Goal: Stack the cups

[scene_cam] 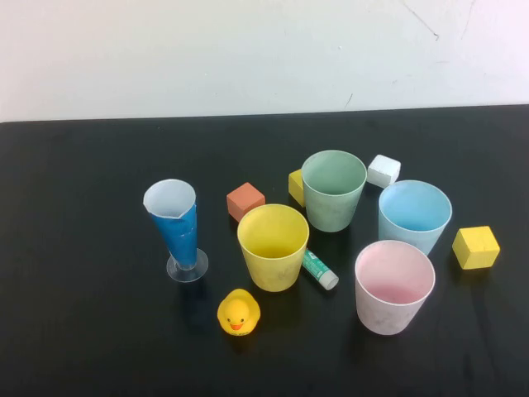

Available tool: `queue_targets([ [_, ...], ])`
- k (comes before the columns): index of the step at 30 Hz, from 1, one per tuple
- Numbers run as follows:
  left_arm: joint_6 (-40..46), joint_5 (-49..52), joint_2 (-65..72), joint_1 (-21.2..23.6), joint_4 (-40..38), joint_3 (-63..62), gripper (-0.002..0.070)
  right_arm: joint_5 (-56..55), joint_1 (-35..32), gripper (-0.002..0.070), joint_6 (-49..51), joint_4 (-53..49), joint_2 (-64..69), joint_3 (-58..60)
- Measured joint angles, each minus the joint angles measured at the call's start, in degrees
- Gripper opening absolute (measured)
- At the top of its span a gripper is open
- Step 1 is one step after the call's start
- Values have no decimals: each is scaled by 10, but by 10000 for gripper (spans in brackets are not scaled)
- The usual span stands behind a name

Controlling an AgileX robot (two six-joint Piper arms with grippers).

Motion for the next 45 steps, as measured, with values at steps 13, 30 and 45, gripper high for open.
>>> queue_targets([
  [13,0,0,0,0,0,0,-2,0,0,-1,0,0,0,0],
  [30,-2,0,0,0,0,0,-2,-3,0,-1,0,20,0,0],
  [45,-143,-35,0,0,-233,1,-2,-5,0,-1,105,282,0,3],
])
